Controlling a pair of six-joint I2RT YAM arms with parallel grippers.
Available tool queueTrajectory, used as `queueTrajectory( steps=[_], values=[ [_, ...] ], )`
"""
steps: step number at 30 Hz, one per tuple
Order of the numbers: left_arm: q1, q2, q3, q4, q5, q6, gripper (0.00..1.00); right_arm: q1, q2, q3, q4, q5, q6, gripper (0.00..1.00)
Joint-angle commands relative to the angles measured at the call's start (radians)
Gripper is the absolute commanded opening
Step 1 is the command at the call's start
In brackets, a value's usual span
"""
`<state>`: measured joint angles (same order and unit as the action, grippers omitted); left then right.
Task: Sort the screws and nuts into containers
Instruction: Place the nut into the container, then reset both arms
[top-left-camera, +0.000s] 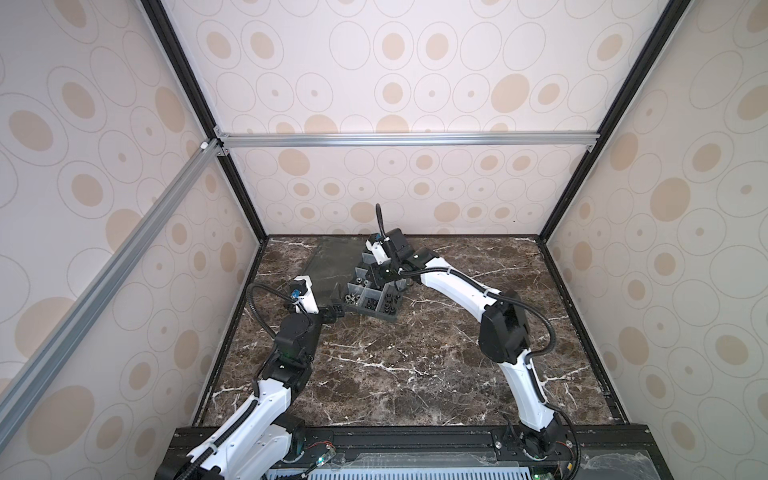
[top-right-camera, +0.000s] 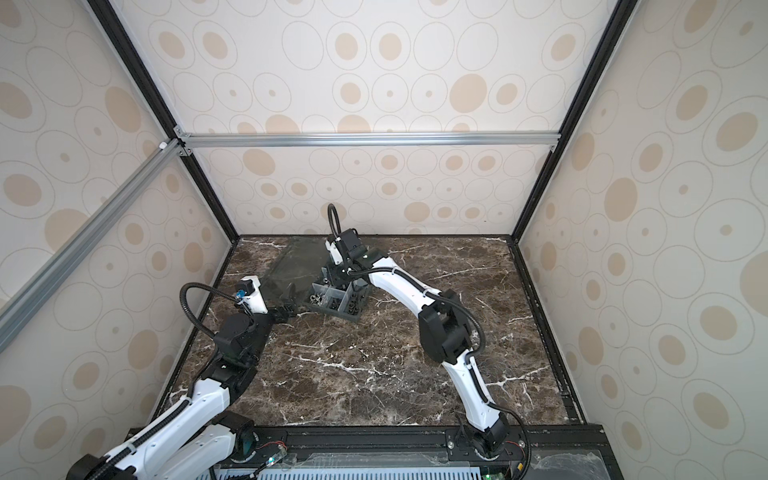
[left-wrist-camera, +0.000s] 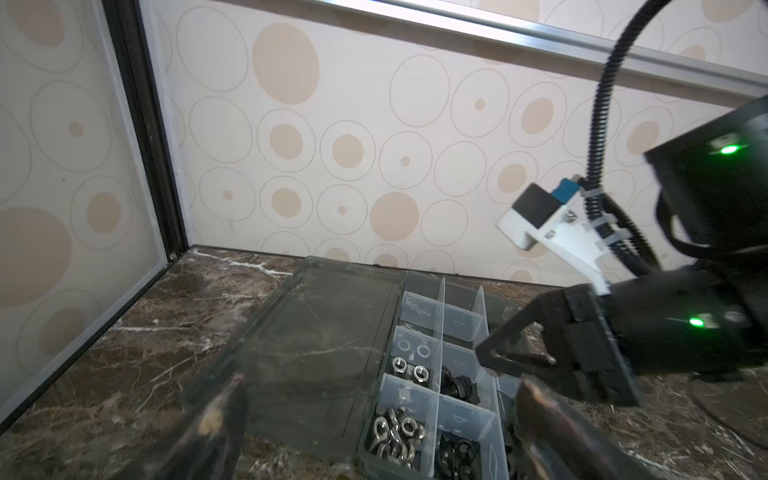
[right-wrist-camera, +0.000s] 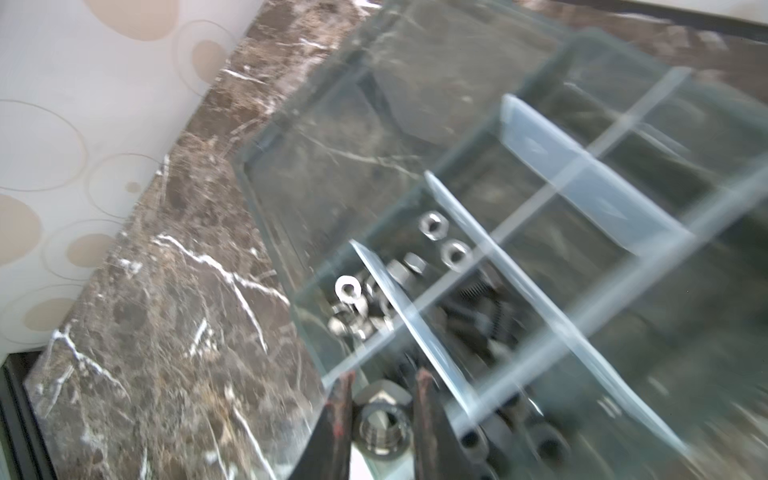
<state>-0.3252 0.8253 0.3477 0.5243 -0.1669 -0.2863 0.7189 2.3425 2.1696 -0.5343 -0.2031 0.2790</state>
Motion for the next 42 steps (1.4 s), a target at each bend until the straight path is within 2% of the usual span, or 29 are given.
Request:
queueTrajectory(
  steps=[1, 4, 8, 9, 13, 16, 19, 22, 23, 26, 29, 30, 33, 36, 39, 42],
  values=[
    [0.003, -0.068, -0.014, -0.128, 0.011, -0.068, 1.0, -0.005, 0.118, 0.12, -0.021, -0.043, -0.001, 0.16],
    [0.004, -0.116, -0.035, -0.149, 0.059, -0.07, 1.0, -0.003, 0.21, 0.261, -0.027, -0.033, 0.001, 0.16],
    [0.001, -0.144, -0.038, -0.157, 0.118, -0.06, 1.0, -0.001, 0.286, 0.35, 0.0, -0.007, 0.013, 0.18],
    [0.001, -0.143, -0.036, -0.157, 0.119, -0.058, 1.0, -0.002, 0.296, 0.359, 0.014, 0.006, 0.02, 0.22],
    [0.001, -0.117, -0.016, -0.155, 0.109, -0.039, 1.0, -0.002, 0.303, 0.374, 0.019, 0.016, 0.019, 0.48],
    [0.0, -0.089, -0.01, -0.127, 0.076, -0.033, 1.0, -0.003, 0.257, 0.345, 0.014, 0.033, 0.014, 0.52],
    [0.001, -0.055, -0.003, -0.102, -0.036, -0.044, 1.0, -0.003, 0.148, 0.249, 0.021, 0.052, -0.009, 0.53],
    [0.001, -0.01, 0.006, -0.081, -0.182, -0.037, 1.0, -0.002, -0.082, -0.02, 0.112, 0.108, -0.054, 0.53],
    [0.002, 0.01, 0.013, -0.088, -0.233, -0.026, 1.0, -0.002, -0.213, -0.213, 0.221, 0.155, -0.079, 0.55],
    [0.014, 0.065, 0.025, -0.112, -0.411, -0.008, 1.0, -0.003, -0.53, -0.676, 0.536, 0.299, -0.184, 0.68],
    [0.048, 0.122, -0.011, -0.053, -0.461, 0.04, 1.0, -0.009, -0.771, -1.004, 0.72, 0.491, -0.303, 0.79],
    [0.061, 0.144, -0.016, -0.048, -0.48, 0.035, 1.0, -0.014, -0.831, -1.08, 0.735, 0.57, -0.338, 0.83],
    [0.089, 0.203, -0.013, -0.076, -0.533, -0.009, 1.0, -0.042, -0.956, -1.223, 0.691, 0.818, -0.378, 0.84],
    [0.094, 0.245, -0.032, 0.022, -0.497, 0.061, 1.0, -0.096, -1.07, -1.366, 0.668, 0.986, -0.376, 0.84],
    [0.095, 0.278, -0.104, 0.218, -0.457, 0.119, 1.0, -0.179, -1.218, -1.499, 0.662, 0.999, -0.332, 0.85],
    [0.104, 0.34, -0.178, 0.469, -0.383, 0.179, 1.0, -0.304, -1.353, -1.603, 0.632, 0.922, -0.236, 0.87]
  ],
)
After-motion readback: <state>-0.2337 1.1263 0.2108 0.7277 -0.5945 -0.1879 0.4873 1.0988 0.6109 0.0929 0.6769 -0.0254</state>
